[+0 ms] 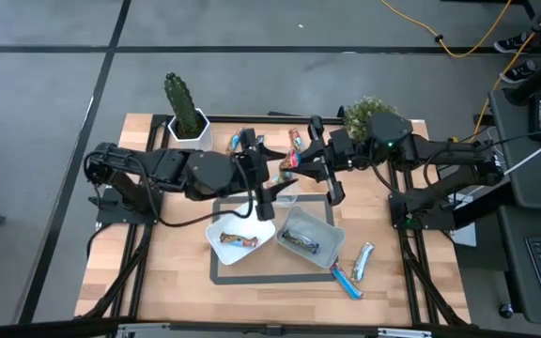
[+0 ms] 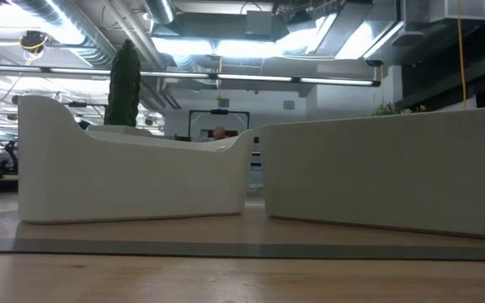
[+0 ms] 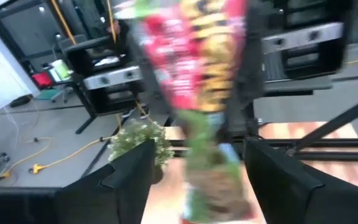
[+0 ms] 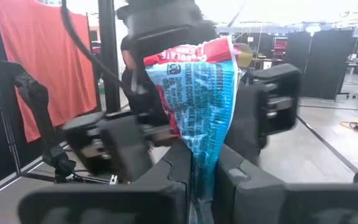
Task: Pick and place Granola Bars by type
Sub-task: Put the red granola bar into the white bin
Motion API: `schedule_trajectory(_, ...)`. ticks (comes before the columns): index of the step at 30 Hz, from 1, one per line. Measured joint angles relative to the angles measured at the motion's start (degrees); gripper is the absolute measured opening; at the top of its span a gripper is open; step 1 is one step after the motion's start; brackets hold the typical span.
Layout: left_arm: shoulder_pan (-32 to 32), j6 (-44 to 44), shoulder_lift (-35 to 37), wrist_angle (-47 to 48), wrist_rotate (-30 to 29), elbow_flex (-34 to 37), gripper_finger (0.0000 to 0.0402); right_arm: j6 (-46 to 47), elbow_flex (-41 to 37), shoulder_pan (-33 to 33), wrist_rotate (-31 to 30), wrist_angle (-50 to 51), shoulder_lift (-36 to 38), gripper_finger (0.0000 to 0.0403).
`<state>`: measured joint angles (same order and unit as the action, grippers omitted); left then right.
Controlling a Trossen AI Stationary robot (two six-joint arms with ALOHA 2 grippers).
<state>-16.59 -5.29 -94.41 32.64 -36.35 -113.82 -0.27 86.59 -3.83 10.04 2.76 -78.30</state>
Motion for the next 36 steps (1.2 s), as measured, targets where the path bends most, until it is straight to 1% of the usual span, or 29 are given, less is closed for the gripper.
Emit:
schedule_trajectory(2, 0.3, 0.0, 0.0, -0.1, -0.1, 0.0, 0.0212, 0.0, 0.0, -0.3, 0.0, -0.3, 0.0, 0.0031)
schedule_trajectory(4, 0.5, 0.0, 0.0, 0.0, 0.0, 0.0, 0.0181, 0.0, 0.0, -0.7, -0.1, -0.3, 0.0, 0.0026)
schedule_trajectory(7, 0.6, 0.0, 0.0, 0.1, 0.1, 0.0, 0.0122, -0.2, 0.0, -0.8, -0.3, -0.5, 0.0, 0.0027)
schedule_trajectory(11, 0.6, 0.0, 0.1, 0.2, 0.1, 0.0, 0.0034, 0.0, 0.0, -0.9, -0.2, -0.4, 0.1, 0.004)
schedule_trajectory(12, 0.6, 0.0, 0.0, 0.2, 0.0, 0.0, 0.0021, 0.0, 0.0, -0.9, -0.2, -0.4, 0.1, 0.0043)
schedule_trajectory(13, 0.6, 0.0, 0.1, 0.3, 0.0, 0.0, 0.0017, 0.1, 0.0, -0.8, -0.2, -0.4, 0.1, 0.0045)
schedule_trajectory(16, 0.6, 0.0, 0.1, 0.3, 0.1, 0.0, 0.0021, 0.1, 0.0, -0.8, 0.3, -0.3, 0.1, 0.005)
schedule_trajectory(20, 0.5, 0.1, 0.0, 0.3, 0.3, 0.0, 0.002, 0.4, 0.0, -0.8, 3.2, 0.0, 0.2, 0.0072)
schedule_trajectory(22, 0.5, 0.3, 0.0, 0.6, 0.3, 0.0, 0.0015, 1.5, 0.0, -0.9, 4.9, 0.0, 0.4, 0.0098)
schedule_trajectory(24, 0.5, 0.4, 0.0, 0.6, 0.3, 0.0, 0.0012, 1.8, 0.0, -1.3, 5.7, 1.0, 1.0, 0.0133)
schedule_trajectory(28, -0.3, 0.4, 0.3, 1.3, -0.8, 0.0, 0.0017, 2.1, 0.0, -2.6, 4.7, 8.1, 4.8, 0.0212)
schedule_trajectory(30, -1.2, 0.5, 1.1, 1.9, -2.1, 0.0, 0.0018, 3.3, 0.0, -4.1, 0.7, 12.9, 8.0, 0.0242)
schedule_trajectory(32, -2.7, 0.7, 2.4, 2.8, -3.8, 0.0, 0.0016, 4.3, 0.0, -6.3, -5.3, 18.0, 11.3, 0.026)
schedule_trajectory(36, -6.2, 1.6, 4.0, 4.3, -6.4, 0.0, 0.0014, 7.7, 0.0, -11.6, -20.4, 30.0, 16.9, 0.0266)
